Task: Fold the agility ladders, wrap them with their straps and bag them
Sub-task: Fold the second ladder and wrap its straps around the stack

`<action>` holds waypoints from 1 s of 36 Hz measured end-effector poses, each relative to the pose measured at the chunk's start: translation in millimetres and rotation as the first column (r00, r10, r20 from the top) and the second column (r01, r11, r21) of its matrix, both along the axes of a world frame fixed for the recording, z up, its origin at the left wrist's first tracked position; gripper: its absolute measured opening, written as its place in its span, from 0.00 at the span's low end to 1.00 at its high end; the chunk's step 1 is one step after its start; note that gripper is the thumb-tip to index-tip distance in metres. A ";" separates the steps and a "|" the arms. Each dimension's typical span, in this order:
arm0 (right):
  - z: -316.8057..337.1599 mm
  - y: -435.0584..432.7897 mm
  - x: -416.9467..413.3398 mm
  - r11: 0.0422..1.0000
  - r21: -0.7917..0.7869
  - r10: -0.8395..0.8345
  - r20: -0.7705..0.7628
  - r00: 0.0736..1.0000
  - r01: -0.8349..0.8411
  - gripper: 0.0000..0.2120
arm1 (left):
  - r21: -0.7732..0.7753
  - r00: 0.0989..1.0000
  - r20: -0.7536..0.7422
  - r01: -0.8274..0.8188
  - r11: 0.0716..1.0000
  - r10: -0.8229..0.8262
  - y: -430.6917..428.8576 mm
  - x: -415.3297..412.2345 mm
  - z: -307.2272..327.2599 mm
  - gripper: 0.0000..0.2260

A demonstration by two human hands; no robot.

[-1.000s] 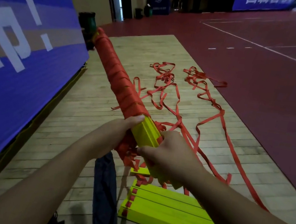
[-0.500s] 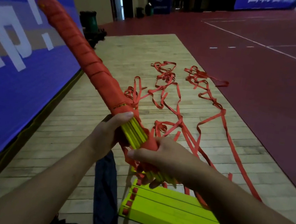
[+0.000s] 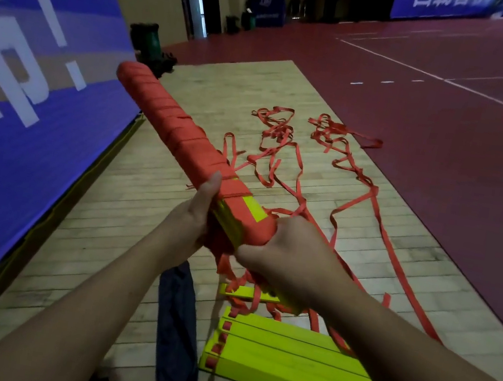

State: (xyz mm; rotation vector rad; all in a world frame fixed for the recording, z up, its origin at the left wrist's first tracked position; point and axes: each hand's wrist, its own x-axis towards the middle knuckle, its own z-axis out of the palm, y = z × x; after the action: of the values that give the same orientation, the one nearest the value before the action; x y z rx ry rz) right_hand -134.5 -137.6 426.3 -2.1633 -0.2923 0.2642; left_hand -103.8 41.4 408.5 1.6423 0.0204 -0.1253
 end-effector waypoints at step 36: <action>-8.5 21.7 -5.0 0.985 0.151 -0.086 -0.017 0.996 0.087 0.10 | 0.085 0.975 -0.061 0.216 0.973 -0.212 17.8 -14.1 15.1 0.28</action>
State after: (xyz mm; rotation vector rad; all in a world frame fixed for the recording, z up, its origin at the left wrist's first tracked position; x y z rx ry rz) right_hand -139.5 -115.9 417.8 -2.0182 -0.2055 0.1972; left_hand -117.9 59.2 423.7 1.7289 -0.1138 -0.3360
